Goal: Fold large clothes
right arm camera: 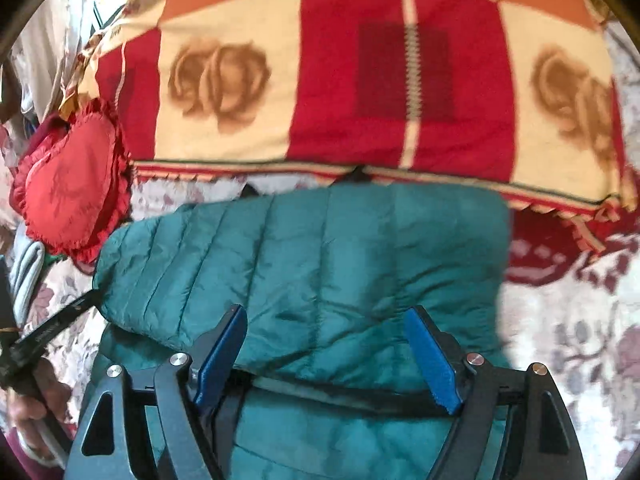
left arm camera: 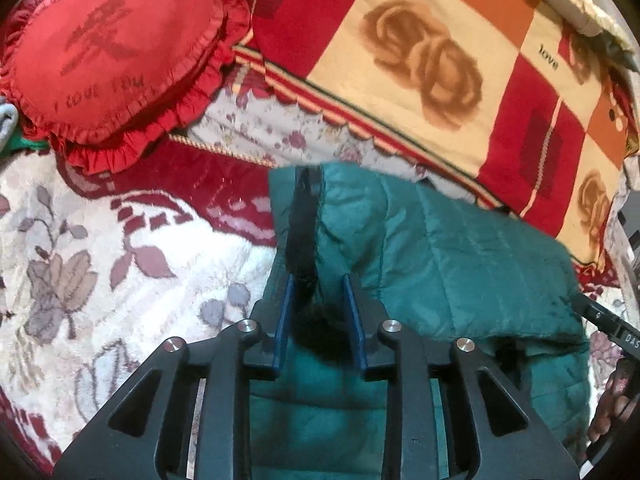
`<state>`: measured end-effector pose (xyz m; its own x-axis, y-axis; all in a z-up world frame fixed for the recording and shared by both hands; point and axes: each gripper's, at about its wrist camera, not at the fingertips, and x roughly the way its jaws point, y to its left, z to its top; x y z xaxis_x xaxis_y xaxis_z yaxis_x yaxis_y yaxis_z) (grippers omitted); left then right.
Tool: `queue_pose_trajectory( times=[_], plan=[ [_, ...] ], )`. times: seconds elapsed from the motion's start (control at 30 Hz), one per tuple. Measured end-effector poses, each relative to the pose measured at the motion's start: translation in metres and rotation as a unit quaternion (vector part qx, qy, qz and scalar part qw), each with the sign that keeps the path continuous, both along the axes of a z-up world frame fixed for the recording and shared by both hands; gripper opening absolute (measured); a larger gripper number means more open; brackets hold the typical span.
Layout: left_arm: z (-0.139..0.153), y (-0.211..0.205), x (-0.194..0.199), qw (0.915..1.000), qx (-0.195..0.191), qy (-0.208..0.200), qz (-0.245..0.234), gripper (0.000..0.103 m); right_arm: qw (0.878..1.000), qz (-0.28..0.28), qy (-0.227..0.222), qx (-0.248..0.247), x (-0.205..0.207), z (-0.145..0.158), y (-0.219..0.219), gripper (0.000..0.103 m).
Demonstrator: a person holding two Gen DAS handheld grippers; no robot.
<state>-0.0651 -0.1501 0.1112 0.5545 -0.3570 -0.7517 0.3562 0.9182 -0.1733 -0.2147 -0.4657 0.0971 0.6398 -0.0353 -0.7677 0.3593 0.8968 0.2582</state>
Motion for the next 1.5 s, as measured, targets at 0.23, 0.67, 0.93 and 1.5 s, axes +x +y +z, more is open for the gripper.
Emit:
queue_pose_trajectory(
  times=[0.23, 0.67, 0.93, 1.5],
  plan=[
    [0.028, -0.013, -0.006, 0.9984, -0.020, -0.052, 0.006, 0.068, 0.999, -0.019, 0.009, -0.026, 0.000, 0.009, -0.013, 0.079],
    [-0.039, -0.050, 0.044, 0.9960, 0.085, 0.001, 0.026, 0.070, 0.995, -0.026, 0.048, -0.086, 0.061, -0.037, -0.023, 0.079],
    [-0.050, -0.052, 0.046, 0.9962, 0.084, 0.007, 0.024, 0.078, 0.994, -0.026, 0.084, -0.070, 0.071, -0.056, -0.032, 0.083],
    [-0.056, -0.054, 0.048, 0.9961, 0.085, 0.001, 0.024, 0.081, 0.992, -0.021, 0.089, -0.085, 0.012, -0.057, -0.022, 0.093]
  ],
)
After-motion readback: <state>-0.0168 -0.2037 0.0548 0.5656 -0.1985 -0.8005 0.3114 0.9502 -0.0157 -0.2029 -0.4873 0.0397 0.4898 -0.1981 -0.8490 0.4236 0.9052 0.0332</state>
